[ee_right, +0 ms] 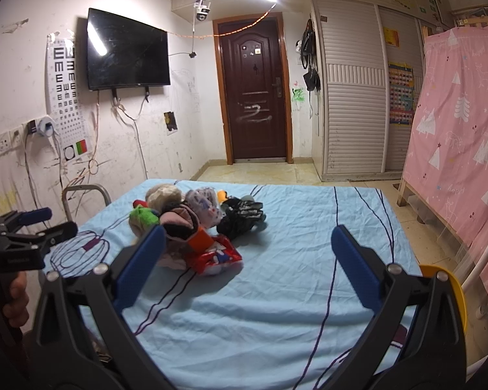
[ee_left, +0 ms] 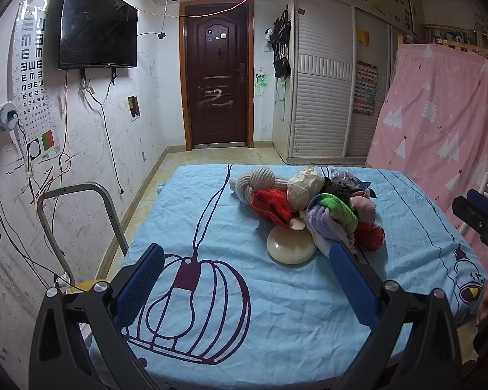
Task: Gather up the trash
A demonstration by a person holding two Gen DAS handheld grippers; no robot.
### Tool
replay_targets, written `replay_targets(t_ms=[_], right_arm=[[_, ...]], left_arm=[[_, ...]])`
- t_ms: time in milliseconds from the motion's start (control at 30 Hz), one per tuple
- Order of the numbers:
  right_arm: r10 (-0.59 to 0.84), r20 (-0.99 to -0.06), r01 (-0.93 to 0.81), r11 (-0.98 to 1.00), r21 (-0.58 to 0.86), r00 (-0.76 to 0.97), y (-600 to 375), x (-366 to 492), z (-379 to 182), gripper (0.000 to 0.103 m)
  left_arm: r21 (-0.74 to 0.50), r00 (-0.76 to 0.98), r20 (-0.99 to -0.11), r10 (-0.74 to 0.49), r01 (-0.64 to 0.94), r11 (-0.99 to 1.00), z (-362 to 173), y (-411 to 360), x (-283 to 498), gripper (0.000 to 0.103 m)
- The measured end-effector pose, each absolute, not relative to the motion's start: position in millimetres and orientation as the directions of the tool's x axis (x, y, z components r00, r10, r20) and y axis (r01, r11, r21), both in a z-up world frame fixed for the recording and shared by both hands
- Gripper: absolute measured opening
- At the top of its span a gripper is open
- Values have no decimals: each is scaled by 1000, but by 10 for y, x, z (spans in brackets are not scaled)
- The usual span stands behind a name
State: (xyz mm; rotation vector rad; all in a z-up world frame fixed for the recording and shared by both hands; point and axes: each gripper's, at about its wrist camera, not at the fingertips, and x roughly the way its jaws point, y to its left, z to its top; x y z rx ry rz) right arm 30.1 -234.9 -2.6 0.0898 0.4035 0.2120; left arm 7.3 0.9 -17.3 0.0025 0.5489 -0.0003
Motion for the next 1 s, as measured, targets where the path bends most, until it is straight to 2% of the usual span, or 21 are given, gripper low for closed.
replay_targets(t_ms=[233, 433, 633, 867, 1000], right_arm=[[225, -386, -191, 974, 126, 894, -2332, 296, -86, 98], [269, -435, -226, 963, 150, 859, -2316, 416, -251, 98], [325, -485, -259, 945, 201, 812, -2310, 585, -360, 98], [362, -526, -288, 932, 219, 770, -2283, 731, -426, 98], [380, -529, -324, 925, 199, 759, -2223, 801, -373, 98]], left_arm=[[5, 849, -528, 2, 1, 1000, -210, 2, 75, 93], [-4, 825, -565, -12, 12, 1000, -299, 11, 241, 93], [-14, 798, -599, -61, 65, 998, -364, -36, 492, 93], [-72, 770, -609, -190, 185, 980, -338, -211, 694, 93], [-67, 762, -607, -227, 235, 970, -314, -354, 808, 85]])
